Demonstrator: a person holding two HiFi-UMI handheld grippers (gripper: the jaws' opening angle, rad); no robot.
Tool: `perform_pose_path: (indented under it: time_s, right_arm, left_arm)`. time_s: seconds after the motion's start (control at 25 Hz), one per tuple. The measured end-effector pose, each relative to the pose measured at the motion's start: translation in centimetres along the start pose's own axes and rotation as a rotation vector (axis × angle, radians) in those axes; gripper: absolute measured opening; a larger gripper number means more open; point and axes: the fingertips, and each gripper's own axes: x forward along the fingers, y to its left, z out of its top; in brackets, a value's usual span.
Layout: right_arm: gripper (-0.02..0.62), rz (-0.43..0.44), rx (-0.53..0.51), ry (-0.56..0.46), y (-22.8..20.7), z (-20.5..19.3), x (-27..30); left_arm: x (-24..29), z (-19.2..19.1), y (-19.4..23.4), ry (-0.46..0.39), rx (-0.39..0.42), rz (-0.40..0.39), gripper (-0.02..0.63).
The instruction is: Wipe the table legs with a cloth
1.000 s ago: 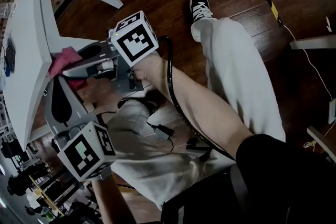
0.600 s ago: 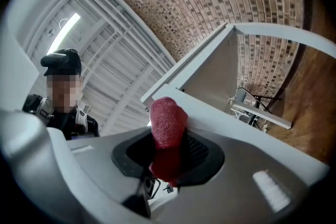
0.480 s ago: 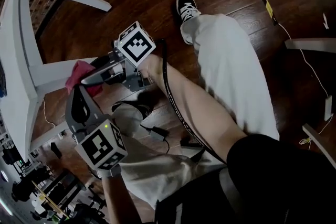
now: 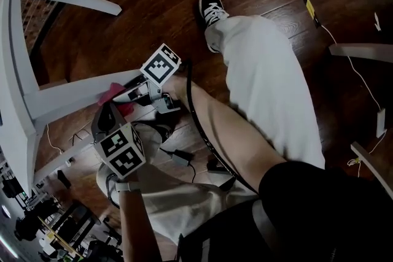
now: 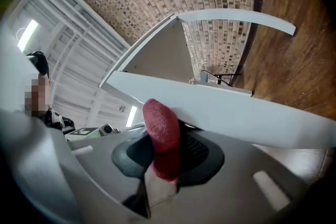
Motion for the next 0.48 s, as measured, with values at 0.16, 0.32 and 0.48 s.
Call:
perform_pose_path:
  time_s: [0.16, 0.32, 0.48]
  right_arm:
    - [0.1, -0.04, 0.018, -0.003, -2.0, -0.7, -0.9]
    - [0.101, -0.096, 0.04, 0.011, -4.0, -1.4, -2.0]
    - [0.101, -0.151, 0.079, 0.011, -6.5, -2.3, -3.1]
  left_arm:
    - [1.5, -1.2, -0.8, 0.024, 0.026, -0.01, 0.0]
    - [3.2, -2.5, -1.8, 0.057, 0.034, -0.025, 0.0]
    - [5.2, -4.1, -2.9, 0.102, 0.049, -0.049, 0.0]
